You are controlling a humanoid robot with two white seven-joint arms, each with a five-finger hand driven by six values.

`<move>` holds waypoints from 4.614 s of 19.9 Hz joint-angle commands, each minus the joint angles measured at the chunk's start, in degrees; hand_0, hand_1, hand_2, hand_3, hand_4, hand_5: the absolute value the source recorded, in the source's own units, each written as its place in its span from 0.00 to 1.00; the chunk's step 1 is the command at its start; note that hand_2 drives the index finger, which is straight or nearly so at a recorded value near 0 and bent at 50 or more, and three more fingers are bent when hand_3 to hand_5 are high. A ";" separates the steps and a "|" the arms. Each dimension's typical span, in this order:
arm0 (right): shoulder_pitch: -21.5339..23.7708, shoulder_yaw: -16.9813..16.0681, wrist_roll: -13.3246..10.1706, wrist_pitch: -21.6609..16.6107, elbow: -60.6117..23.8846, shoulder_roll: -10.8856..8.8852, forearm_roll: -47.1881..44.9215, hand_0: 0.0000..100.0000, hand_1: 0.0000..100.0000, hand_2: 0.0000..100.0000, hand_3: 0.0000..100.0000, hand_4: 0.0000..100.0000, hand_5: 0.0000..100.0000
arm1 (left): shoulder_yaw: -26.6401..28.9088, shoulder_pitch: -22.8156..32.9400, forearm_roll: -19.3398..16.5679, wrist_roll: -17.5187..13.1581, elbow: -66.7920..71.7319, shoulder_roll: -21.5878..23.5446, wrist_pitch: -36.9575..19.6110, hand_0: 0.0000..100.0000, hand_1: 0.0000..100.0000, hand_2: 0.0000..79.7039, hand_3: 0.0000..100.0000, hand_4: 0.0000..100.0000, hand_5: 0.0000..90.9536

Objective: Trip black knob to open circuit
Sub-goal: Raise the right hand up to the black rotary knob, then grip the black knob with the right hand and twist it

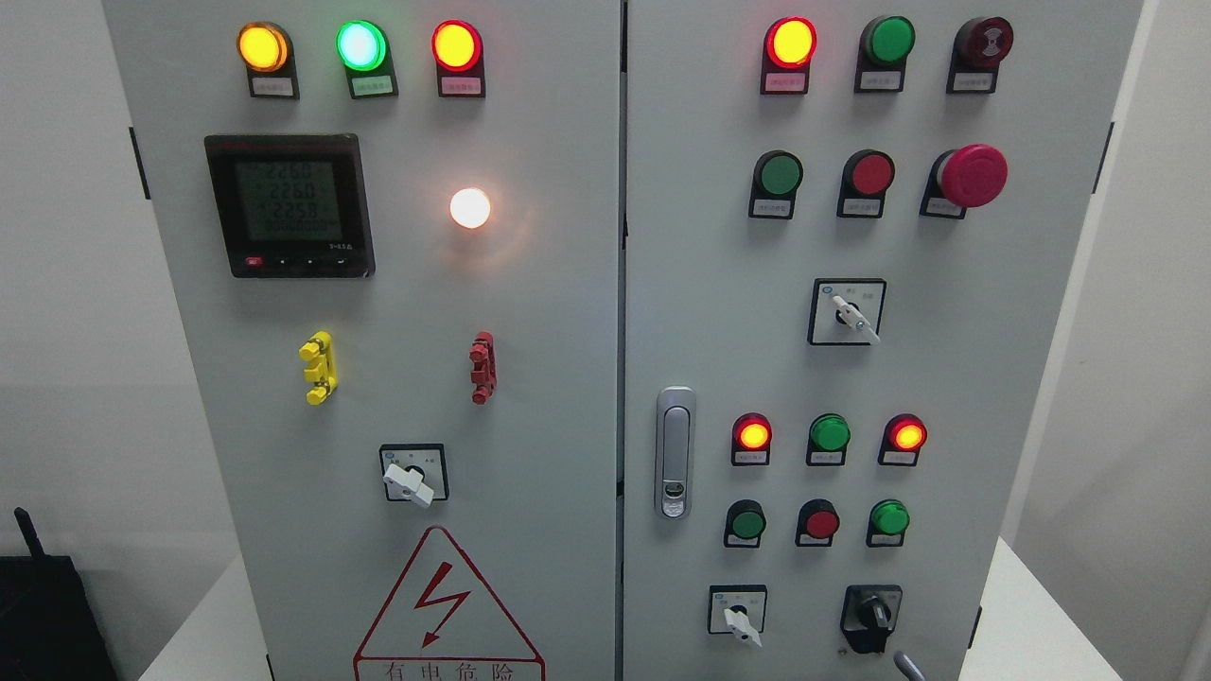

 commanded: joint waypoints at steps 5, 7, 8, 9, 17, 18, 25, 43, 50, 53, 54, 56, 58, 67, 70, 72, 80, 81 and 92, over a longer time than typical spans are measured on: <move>-1.65 0.29 0.41 -0.01 -0.90 0.40 0.17 0.81 0.78 0.00 1.00 1.00 0.95 | 0.05 -0.03 0.14 0.02 0.06 -0.05 -0.02 0.12 0.39 0.00 0.00 0.00 0.00; -1.82 0.29 0.40 -0.01 -0.47 0.40 0.17 0.81 0.79 0.00 1.00 1.00 0.95 | 0.05 -0.03 0.14 0.02 0.06 -0.05 -0.02 0.12 0.39 0.00 0.00 0.00 0.00; -2.00 0.29 0.40 -0.01 -0.20 0.40 0.17 0.81 0.79 0.00 1.00 1.00 0.95 | 0.05 -0.11 0.14 0.02 0.06 -0.05 0.07 0.12 0.39 0.00 0.00 0.00 0.00; -2.17 0.29 0.40 -0.01 0.32 0.40 0.17 0.81 0.79 0.00 1.00 1.00 0.95 | 0.05 -0.03 0.14 0.02 0.06 -0.05 -0.02 0.12 0.39 0.00 0.00 0.00 0.00; -2.79 0.38 0.40 -0.01 1.12 0.49 0.17 0.81 0.80 0.00 1.00 1.00 0.94 | 0.05 -0.03 0.14 0.02 0.06 -0.05 0.07 0.12 0.39 0.00 0.00 0.00 0.00; -2.79 0.46 0.40 -0.01 1.12 0.58 0.17 0.82 0.80 0.00 1.00 1.00 0.94 | 0.05 -0.03 0.14 0.02 0.06 -0.05 0.07 0.12 0.39 0.00 0.00 0.00 0.00; -2.79 1.25 0.40 -0.01 1.03 1.11 0.17 0.82 0.81 0.00 1.00 1.00 0.94 | 0.05 -0.03 0.14 0.02 0.06 -0.05 0.07 0.12 0.39 0.00 0.00 0.00 0.00; -2.70 2.66 0.40 -0.10 1.12 1.81 0.26 0.82 0.81 0.00 1.00 1.00 0.94 | 0.05 -0.11 0.14 0.02 0.06 -0.14 0.07 0.12 0.39 0.00 0.00 0.00 0.00; -2.61 2.75 0.40 -0.10 0.68 2.07 0.26 0.82 0.81 0.00 1.00 1.00 0.94 | 0.05 -0.03 0.14 0.02 0.06 -0.05 0.07 0.12 0.39 0.00 0.00 0.00 0.00; -2.70 3.28 0.40 -0.10 0.68 2.16 0.35 0.82 0.81 0.00 1.00 1.00 0.94 | 0.05 -0.03 0.14 0.02 0.06 -0.05 0.07 0.12 0.39 0.00 0.00 0.00 0.00; -2.62 3.28 0.40 -0.10 0.68 2.16 0.35 0.82 0.81 0.00 1.00 1.00 0.94 | 0.05 -0.03 0.14 0.02 0.06 -0.05 0.07 0.12 0.39 0.00 0.00 0.00 0.00; -2.62 3.37 0.40 -0.10 0.59 2.60 0.35 0.82 0.81 0.00 1.00 1.00 0.94 | 0.05 -0.03 0.14 0.02 0.06 -0.05 -0.02 0.12 0.39 0.00 0.00 0.00 0.00; -2.70 3.63 0.40 -0.10 0.59 2.86 0.35 0.82 0.81 0.00 1.00 1.00 0.94 | 0.05 -0.03 0.14 0.02 0.06 -0.05 0.07 0.12 0.39 0.00 0.00 0.00 0.00; -2.88 3.72 0.40 -0.19 0.59 2.95 0.35 0.82 0.81 0.00 1.00 1.00 0.94 | 0.05 -0.03 0.14 0.02 0.06 -0.05 -0.02 0.12 0.39 0.00 0.00 0.00 0.00; -2.88 3.80 0.40 -0.19 0.59 2.95 0.35 0.82 0.81 0.00 1.00 1.00 0.94 | 0.05 -0.03 0.14 0.02 0.06 -0.05 0.07 0.12 0.39 0.00 0.00 0.00 0.00; -2.97 4.16 0.40 -0.19 0.50 2.95 0.35 0.82 0.81 0.00 1.00 1.00 0.94 | 0.05 -0.03 0.14 0.02 0.06 -0.05 0.07 0.12 0.39 0.00 0.00 0.00 0.00; -3.58 4.42 0.40 -0.19 0.59 2.95 0.35 0.82 0.81 0.00 1.00 1.00 0.94 | 0.05 -0.03 0.14 0.02 0.06 -0.05 0.07 0.12 0.39 0.00 0.00 0.00 0.00; -3.58 4.42 0.40 -0.19 0.59 2.95 0.35 0.83 0.81 0.00 1.00 1.00 0.94 | 0.05 -0.03 0.14 0.02 0.06 -0.05 0.07 0.12 0.39 0.00 0.00 0.00 0.00; -3.76 4.95 0.40 -0.19 0.59 3.22 0.35 0.83 0.81 0.00 1.00 1.00 0.94 | 0.05 -0.03 0.14 0.02 0.06 -0.05 0.07 0.12 0.39 0.00 0.00 0.00 0.00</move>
